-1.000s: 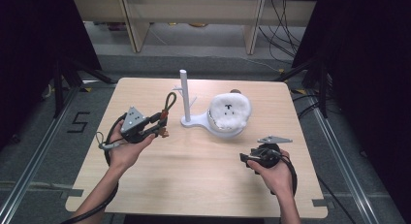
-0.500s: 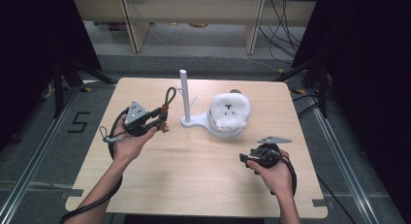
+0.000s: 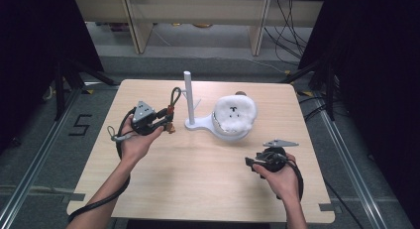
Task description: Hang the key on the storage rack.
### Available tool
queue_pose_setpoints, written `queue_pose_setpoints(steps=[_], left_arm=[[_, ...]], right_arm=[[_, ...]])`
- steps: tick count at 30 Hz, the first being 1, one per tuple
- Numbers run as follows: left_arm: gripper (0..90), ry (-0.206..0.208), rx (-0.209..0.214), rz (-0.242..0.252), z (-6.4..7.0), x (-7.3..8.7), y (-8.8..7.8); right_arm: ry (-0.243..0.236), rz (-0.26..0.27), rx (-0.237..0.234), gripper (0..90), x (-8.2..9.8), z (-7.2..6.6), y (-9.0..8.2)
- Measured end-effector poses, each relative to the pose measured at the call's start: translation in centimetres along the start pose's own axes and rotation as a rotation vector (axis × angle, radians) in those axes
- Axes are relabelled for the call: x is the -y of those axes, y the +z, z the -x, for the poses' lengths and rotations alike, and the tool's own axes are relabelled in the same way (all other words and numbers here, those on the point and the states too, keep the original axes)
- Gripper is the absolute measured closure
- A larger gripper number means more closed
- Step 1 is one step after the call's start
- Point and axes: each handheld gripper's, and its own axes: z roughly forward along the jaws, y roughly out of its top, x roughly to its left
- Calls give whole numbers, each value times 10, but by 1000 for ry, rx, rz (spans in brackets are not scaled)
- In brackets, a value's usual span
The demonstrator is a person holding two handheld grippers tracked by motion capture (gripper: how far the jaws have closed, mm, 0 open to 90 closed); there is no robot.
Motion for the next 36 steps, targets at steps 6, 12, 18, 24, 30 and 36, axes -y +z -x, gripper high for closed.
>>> queue_pose_setpoints(steps=[6,12,18,24,30,36], left_arm=[[686,-16,1,-10,2,2,6],[686,-35,-2,-27,5,4,13],[685,-56,-3,-43,8,6,19],[680,-65,-4,-54,10,7,26],[673,-40,-11,-67,11,8,32],[656,-23,-7,-82,13,8,36]], right_arm=[[-2,-1,8,470,0,0,1],[-25,14,9,470,1,2,2],[0,-1,5,470,1,0,0],[1,-3,1,469,1,0,0],[-36,12,10,469,1,4,1],[-53,20,2,469,1,5,2]])
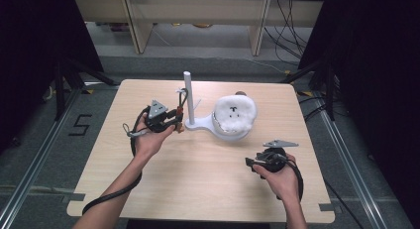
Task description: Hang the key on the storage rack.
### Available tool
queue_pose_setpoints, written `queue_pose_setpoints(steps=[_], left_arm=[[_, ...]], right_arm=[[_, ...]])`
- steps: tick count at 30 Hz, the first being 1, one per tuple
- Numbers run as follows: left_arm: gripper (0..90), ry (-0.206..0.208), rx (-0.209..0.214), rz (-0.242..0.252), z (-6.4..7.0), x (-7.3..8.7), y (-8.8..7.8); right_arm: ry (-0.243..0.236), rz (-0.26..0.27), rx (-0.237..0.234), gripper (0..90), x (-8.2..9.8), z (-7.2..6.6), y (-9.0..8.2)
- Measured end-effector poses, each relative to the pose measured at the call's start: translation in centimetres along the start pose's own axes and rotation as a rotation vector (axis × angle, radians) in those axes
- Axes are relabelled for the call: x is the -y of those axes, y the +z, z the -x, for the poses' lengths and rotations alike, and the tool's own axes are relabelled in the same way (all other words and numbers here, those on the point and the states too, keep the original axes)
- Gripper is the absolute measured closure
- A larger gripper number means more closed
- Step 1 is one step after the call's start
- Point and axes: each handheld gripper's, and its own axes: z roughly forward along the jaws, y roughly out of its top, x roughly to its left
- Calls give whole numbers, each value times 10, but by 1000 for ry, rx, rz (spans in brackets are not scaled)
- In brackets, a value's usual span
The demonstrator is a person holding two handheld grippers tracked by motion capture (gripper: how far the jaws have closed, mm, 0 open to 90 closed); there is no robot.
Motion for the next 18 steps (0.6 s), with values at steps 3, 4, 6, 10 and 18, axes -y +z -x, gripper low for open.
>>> queue_pose_setpoints(steps=[3,4,6,10,18], left_arm=[[614,18,5,-16,1,1,-1],[603,30,2,-18,1,1,-2],[590,38,5,-13,0,2,-3],[544,64,-6,-20,0,3,-9],[422,107,10,-31,-2,14,-33]], right_arm=[[14,-6,7,469,0,-1,-1],[14,-3,7,469,0,-1,-1],[11,0,4,469,0,0,-1],[14,0,6,469,0,0,-1],[7,8,16,468,1,3,0]])
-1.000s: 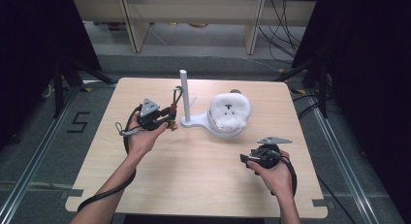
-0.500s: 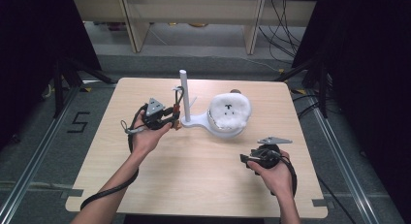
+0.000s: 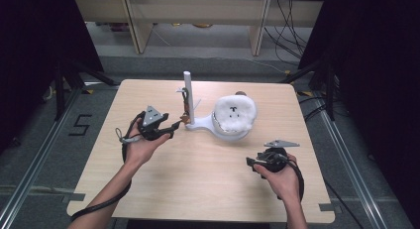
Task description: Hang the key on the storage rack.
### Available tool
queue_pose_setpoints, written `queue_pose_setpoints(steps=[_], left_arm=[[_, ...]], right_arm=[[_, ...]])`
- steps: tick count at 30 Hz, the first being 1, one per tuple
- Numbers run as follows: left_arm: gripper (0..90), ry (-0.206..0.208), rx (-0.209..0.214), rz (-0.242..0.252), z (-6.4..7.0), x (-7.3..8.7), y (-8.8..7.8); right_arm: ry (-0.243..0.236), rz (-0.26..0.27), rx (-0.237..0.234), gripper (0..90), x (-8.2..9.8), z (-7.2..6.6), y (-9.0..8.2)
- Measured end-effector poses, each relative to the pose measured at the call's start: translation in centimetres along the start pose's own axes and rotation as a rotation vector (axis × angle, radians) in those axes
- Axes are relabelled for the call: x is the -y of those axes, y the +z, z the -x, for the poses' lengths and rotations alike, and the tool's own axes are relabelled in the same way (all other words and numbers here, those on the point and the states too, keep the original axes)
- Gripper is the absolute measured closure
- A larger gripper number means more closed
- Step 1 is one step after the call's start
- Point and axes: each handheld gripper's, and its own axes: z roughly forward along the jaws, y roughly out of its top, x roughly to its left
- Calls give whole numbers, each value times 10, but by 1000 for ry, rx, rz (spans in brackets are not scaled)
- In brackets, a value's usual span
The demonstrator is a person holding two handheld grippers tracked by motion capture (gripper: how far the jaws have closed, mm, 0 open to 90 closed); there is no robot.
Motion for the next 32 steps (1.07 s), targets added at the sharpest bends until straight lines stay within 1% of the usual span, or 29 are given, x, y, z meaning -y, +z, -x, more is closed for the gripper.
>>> queue_pose_setpoints(steps=[3,4,5,6,7,8,9,10,11,12,13,14,15,16,18,19,20,22,23,24,25,26,27,28,29,30,31,32], left_arm=[[393,25,-5,-15,-1,10,-9],[387,33,-3,-14,-2,13,-11],[381,39,-11,-22,-2,17,-15],[376,41,-12,-24,-4,20,-17],[372,39,-15,-23,-4,24,-21],[369,43,-18,-25,-6,29,-24],[368,35,-20,-24,-6,34,-28],[367,31,-18,-25,-7,40,-31],[366,24,-26,-34,-6,46,-36],[366,21,-17,-25,-6,53,-39],[366,14,-21,-24,-6,59,-43],[366,1,-25,-22,-5,65,-47],[367,-8,-32,-23,-5,71,-52],[367,-20,-35,-19,-4,77,-56],[368,-39,-39,-11,-3,88,-65],[369,-51,-44,-8,-2,93,-69],[370,-53,-47,-9,-1,98,-73],[372,-68,-55,-3,1,105,-80],[372,-73,-58,-5,1,108,-84],[372,-75,-60,-4,1,111,-87],[372,-82,-64,0,1,113,-90],[371,-92,-70,-1,2,114,-93],[371,-100,-65,11,2,116,-95],[369,-104,-57,24,2,116,-98],[369,-113,-55,28,3,117,-101],[368,-116,-44,44,3,117,-105],[367,-119,-29,60,4,115,-108],[366,-113,-15,76,5,113,-113]], right_arm=[[2,-4,2,469,1,1,1],[2,-3,-6,469,1,1,1],[35,-18,-6,469,2,-1,1],[31,-15,0,469,2,-1,2],[3,3,-6,469,2,1,4],[7,3,-5,469,2,1,4],[4,-1,-12,468,2,2,3],[16,-8,-12,469,2,2,3],[31,-19,-5,468,3,0,2],[31,-26,-1,468,3,0,2],[19,-14,-11,468,3,2,4],[19,-12,-12,468,3,3,5],[30,-21,-11,468,4,2,4],[13,-10,-5,468,4,3,5],[10,-10,-8,468,4,3,6],[7,-8,-5,468,4,3,6],[12,-12,-5,467,4,2,5],[4,-19,12,467,4,2,6],[34,-34,-9,467,5,1,5],[31,-32,-11,467,5,1,5],[3,-12,-16,467,5,2,7],[15,-20,-14,467,5,1,7],[29,-27,-15,467,5,0,6],[39,-35,-5,466,5,-1,6],[35,-34,7,466,5,-1,6],[24,-25,2,466,5,0,7],[25,-24,1,466,5,-1,7],[28,-24,-3,465,4,-1,6]])
